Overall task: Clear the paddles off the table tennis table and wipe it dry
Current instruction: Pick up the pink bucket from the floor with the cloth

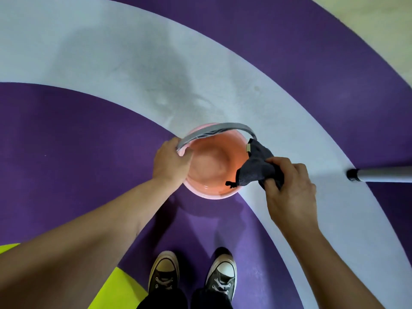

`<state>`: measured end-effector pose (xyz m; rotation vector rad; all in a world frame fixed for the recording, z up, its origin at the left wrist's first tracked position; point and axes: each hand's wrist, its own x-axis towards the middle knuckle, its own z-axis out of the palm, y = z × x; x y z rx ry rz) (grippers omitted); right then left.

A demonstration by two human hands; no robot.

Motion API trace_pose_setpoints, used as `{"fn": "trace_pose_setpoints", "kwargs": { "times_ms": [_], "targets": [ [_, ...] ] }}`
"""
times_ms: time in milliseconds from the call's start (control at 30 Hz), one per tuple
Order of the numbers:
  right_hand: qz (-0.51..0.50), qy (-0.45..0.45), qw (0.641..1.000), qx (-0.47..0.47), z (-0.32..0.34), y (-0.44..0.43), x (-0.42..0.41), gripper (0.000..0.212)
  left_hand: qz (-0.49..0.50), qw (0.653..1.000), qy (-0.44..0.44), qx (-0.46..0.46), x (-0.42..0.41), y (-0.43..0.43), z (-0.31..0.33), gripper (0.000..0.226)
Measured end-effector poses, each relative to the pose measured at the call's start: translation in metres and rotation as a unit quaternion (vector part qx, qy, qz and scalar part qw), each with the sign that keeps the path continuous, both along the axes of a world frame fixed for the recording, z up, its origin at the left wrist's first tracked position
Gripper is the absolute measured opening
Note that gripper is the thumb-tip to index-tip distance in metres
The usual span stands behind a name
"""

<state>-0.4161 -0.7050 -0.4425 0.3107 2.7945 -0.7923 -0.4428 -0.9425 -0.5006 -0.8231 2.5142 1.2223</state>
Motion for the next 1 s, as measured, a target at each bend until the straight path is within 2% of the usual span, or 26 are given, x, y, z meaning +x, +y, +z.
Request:
{"fn": "trace_pose_setpoints", "kwargs": {
  "times_ms": [67, 200, 300, 467, 633, 733, 867, 1000],
  "targets": [
    [-0.013, -0.009, 1.0, 0.009, 0.008, 0.003, 0.0, 0.034, -0.085, 0.996, 0.03, -0.013, -0.005, 0.01, 0.019, 0.005],
    [-0.033, -0.035, 0.999, 0.014, 0.031, 0.009, 0.012, 0.037, -0.235, 0.971, -0.049, -0.025, -0.003, 0.033, 0.047, 0.013],
    [-0.047, -0.044, 0.998, 0.017, 0.057, 0.015, 0.028, 0.037, -0.259, 0.961, -0.092, -0.024, 0.007, 0.039, 0.059, 0.019],
    [-0.068, -0.054, 0.996, 0.02, 0.112, 0.029, 0.063, 0.036, -0.246, 0.963, -0.1, -0.042, 0.02, 0.047, 0.111, 0.03],
    [-0.113, -0.077, 0.99, 0.028, 0.196, 0.037, 0.094, 0.037, -0.306, 0.945, -0.103, -0.048, 0.041, 0.04, 0.223, 0.026],
    [-0.133, -0.082, 0.987, 0.038, 0.262, 0.034, 0.118, 0.036, -0.353, 0.928, -0.102, -0.055, 0.064, 0.033, 0.302, 0.016],
    [-0.171, -0.051, 0.982, 0.059, 0.335, 0.03, 0.16, 0.038, -0.416, 0.907, -0.052, -0.051, 0.091, 0.031, 0.391, 0.008],
    [-0.252, -0.025, 0.965, 0.071, 0.404, 0.021, 0.214, 0.04, -0.465, 0.885, 0.008, -0.007, 0.117, 0.043, 0.47, 0.004]
  ]
}}
